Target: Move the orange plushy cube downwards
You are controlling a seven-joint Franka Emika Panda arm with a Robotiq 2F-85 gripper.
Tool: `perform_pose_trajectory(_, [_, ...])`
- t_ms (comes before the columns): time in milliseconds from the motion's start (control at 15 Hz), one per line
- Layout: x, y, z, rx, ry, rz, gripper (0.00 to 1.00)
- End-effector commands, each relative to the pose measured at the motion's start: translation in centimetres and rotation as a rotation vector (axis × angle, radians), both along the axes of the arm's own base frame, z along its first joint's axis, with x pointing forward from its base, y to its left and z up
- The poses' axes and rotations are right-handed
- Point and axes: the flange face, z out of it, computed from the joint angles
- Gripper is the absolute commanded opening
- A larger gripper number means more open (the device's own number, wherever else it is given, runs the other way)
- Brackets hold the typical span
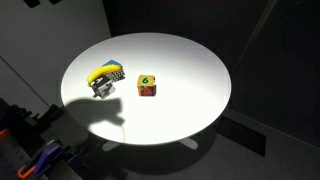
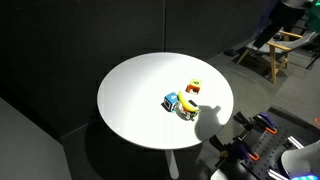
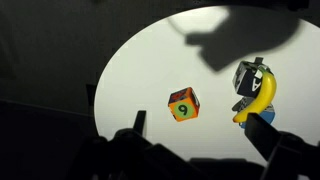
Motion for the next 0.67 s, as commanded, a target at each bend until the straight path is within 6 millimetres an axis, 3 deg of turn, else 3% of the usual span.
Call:
perform_pose_trajectory(0, [0.0, 0.0, 0.1, 0.000, 0.001, 0.000, 1.00])
perform_pose_trajectory(600, [1.0, 0.3, 0.5, 0.032, 0.015, -0.012, 1.00])
